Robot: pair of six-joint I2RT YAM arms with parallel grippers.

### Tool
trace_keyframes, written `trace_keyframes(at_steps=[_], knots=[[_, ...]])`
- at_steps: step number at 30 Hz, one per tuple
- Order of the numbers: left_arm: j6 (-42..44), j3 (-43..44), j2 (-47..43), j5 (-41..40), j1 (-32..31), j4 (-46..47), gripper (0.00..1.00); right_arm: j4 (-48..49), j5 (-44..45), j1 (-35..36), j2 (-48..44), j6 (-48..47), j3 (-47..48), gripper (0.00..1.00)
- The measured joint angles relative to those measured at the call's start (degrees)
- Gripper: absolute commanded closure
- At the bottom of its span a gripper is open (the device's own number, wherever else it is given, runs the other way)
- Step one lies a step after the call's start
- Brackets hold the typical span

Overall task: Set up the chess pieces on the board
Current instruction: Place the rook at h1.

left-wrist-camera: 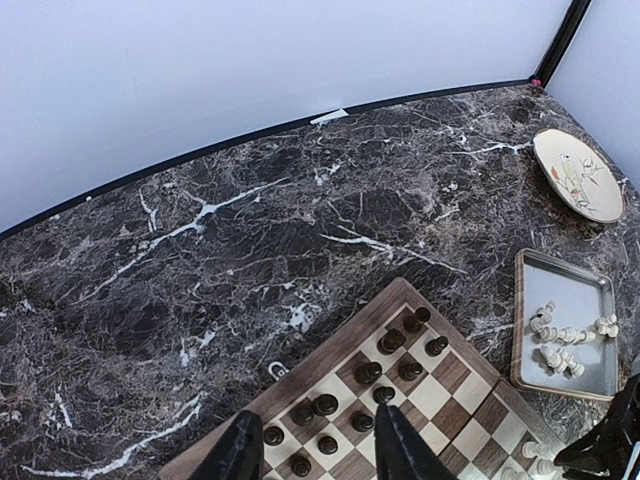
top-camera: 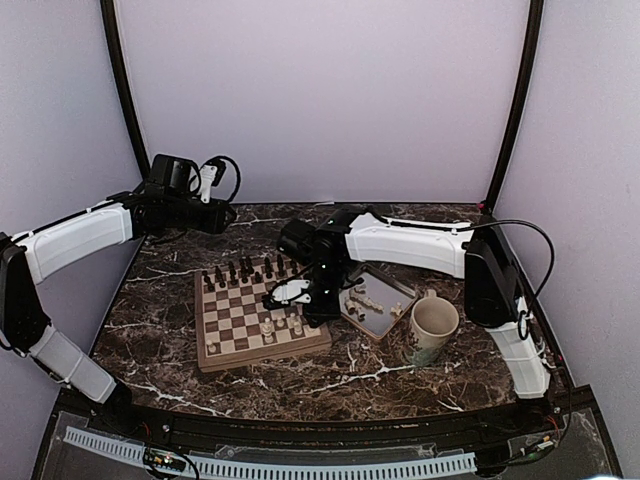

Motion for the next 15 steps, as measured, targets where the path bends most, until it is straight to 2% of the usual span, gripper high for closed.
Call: trace_keyframes(at_steps=[4, 15], knots=[[0.00, 0.00, 0.07, 0.20, 0.00, 0.00, 0.60, 0.17, 0.00, 0.00, 0.07, 0.22, 0.00, 0.76], [0.00, 0.00, 0.55, 0.94, 0.00, -0.02, 0.60, 0.02, -0.48, -0.37, -0.81, 0.68, 1.64, 0.72]])
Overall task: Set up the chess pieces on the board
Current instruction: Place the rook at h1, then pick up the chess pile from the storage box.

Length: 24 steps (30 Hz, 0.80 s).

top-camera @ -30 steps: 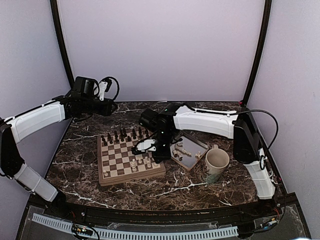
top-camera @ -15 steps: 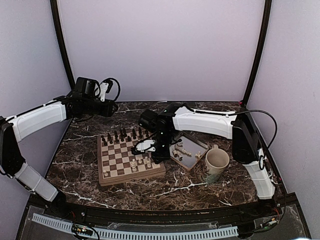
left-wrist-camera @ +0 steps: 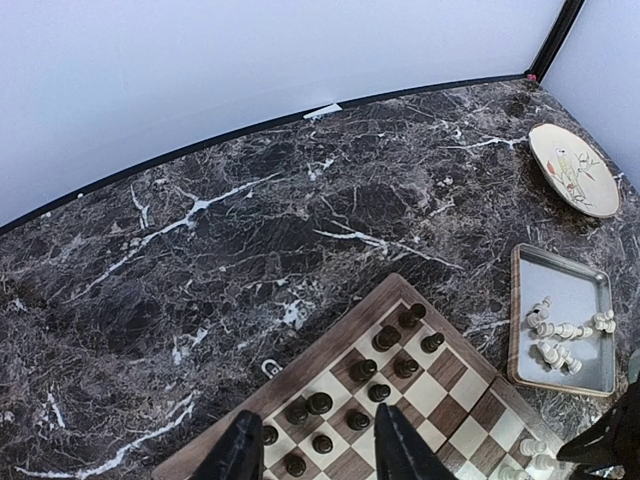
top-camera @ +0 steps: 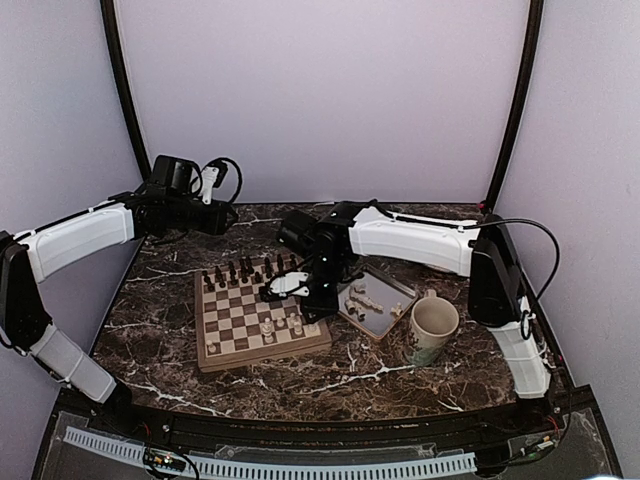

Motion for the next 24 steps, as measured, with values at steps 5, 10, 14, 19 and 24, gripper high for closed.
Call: trace_keyframes(at_steps=[5, 10, 14, 19, 24], knots=[[0.00, 0.00, 0.15, 0.24, 0.00, 0.00, 0.60, -0.07, -0.87, -1.99, -3.80, 0.09, -0.55, 0.73], [-0.02, 0.02, 0.42, 0.59, 0.00, 0.00, 0.60, 0.83, -0.31, -7.80, -7.43, 0.98, -2.08, 0.76], [-0.04, 0.02, 0.83, 1.33, 0.00, 0.00, 0.60, 1.22, 2.12, -13.35, -6.32, 2.75, -2.21, 0.74], [-0.04, 0.02, 1.18, 1.60, 0.00, -0.02, 0.60, 1.51, 3.74, -17.25, -2.99, 4.52, -2.21, 0.72], [-0.04, 0.02, 1.20, 1.81, 0.00, -0.02, 0.60, 1.75, 3.67, -17.16, -0.63, 5.18, -2.21, 0.72]])
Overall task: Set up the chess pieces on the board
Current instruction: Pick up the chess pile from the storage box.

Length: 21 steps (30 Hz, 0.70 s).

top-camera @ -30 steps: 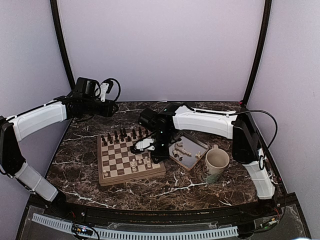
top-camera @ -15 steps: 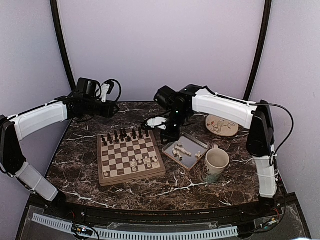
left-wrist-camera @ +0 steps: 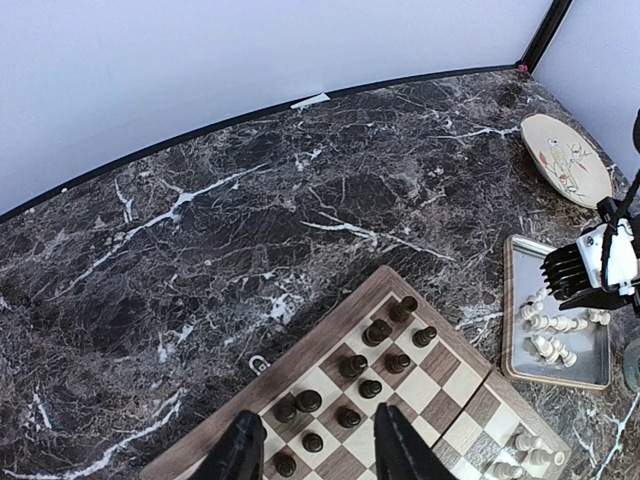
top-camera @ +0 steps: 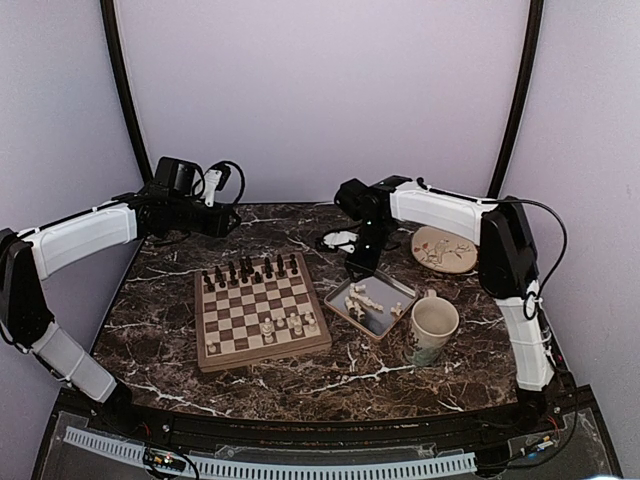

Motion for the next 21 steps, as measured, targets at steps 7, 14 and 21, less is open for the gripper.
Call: trace_keyframes(at_steps=[7, 14, 21], knots=[[0.00, 0.00, 0.15, 0.22, 0.00, -0.02, 0.60, 0.33, -0.79, 0.00, 2.16, 0.42, 0.00, 0.71], [0.02, 0.02, 0.17, 0.55, 0.00, -0.55, 0.60, 0.57, -1.29, 0.00, 3.48, 0.44, 0.20, 0.72], [0.00, 0.28, 0.52, 0.87, 0.00, -0.92, 0.60, 1.18, -1.46, 0.00, 4.87, 0.50, 0.61, 0.79]])
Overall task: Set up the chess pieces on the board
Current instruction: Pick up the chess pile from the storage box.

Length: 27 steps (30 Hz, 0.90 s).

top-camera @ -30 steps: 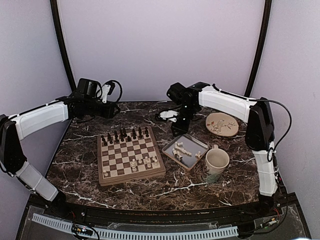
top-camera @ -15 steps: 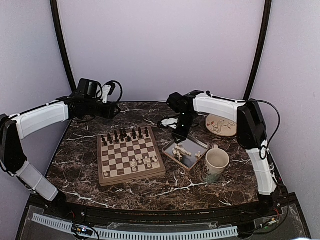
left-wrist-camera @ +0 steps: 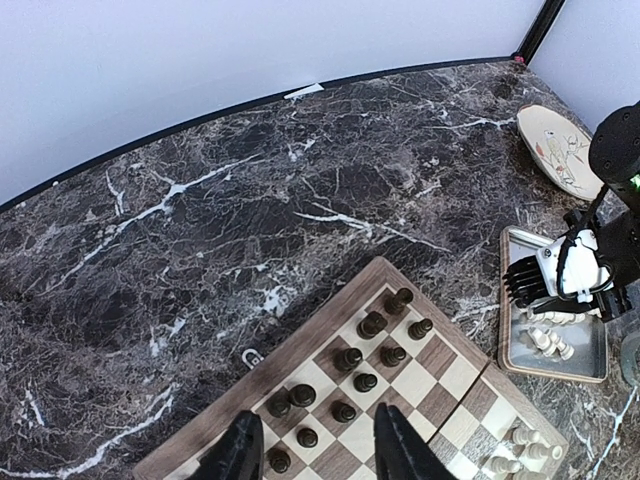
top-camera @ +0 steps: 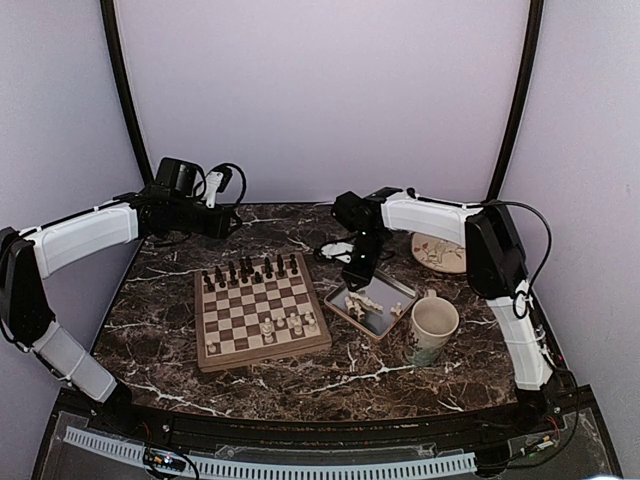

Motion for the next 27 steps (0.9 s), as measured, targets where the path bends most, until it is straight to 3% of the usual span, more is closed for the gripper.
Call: trace_keyframes(at_steps=[10, 27], knots=[[0.00, 0.04, 0.28, 0.44, 0.00, 0.00, 0.60, 0.39, -0.22, 0.00, 0.26, 0.22, 0.31, 0.96], [0.00, 0.11, 1.25, 1.70, 0.00, -0.09, 0.60, 0.63, 0.48, 0.00, -2.34, 0.33, -0.57, 0.97]])
